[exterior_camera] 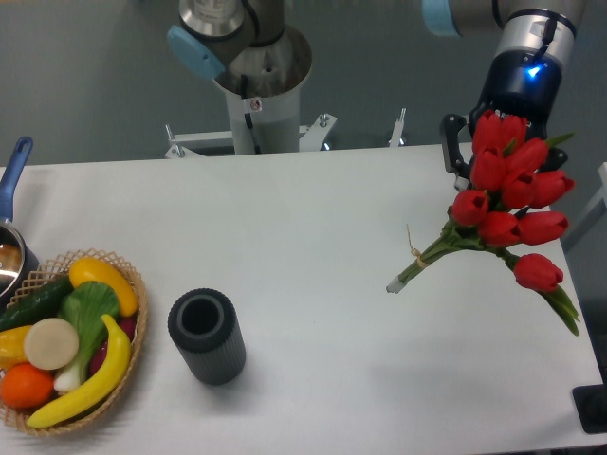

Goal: Place the flowers on the table
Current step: 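Lift the red tulip bouquet with the gripper and swing it over the table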

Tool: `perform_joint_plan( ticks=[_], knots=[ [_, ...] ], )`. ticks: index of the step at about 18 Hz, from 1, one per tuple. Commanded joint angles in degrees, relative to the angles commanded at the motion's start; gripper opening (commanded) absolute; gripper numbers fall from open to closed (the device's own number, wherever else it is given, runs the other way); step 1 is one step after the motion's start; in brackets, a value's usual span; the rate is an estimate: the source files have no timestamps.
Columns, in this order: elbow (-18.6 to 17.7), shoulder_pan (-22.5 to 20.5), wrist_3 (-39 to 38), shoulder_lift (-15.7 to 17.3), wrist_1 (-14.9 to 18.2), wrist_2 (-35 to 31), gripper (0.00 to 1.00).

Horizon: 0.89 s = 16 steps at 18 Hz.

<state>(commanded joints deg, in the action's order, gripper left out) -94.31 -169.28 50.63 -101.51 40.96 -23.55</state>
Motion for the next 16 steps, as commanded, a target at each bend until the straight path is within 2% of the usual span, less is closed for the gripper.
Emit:
perform_joint_plan(
  ticks=[6, 8, 11, 16],
  knots=[
    [-0.8, -0.3, -0.3, 1.7, 0.4, -2.7, 0.36],
    [-1.0, -0.3, -0.6, 2.9, 0.5, -7.4, 0.36],
    [-1.1, 0.3, -1.0, 4.8, 0.9, -18.0, 0.36],
    [-1.1, 1.6, -0.4, 7.7, 5.6, -29.7, 0.36]
  ],
)
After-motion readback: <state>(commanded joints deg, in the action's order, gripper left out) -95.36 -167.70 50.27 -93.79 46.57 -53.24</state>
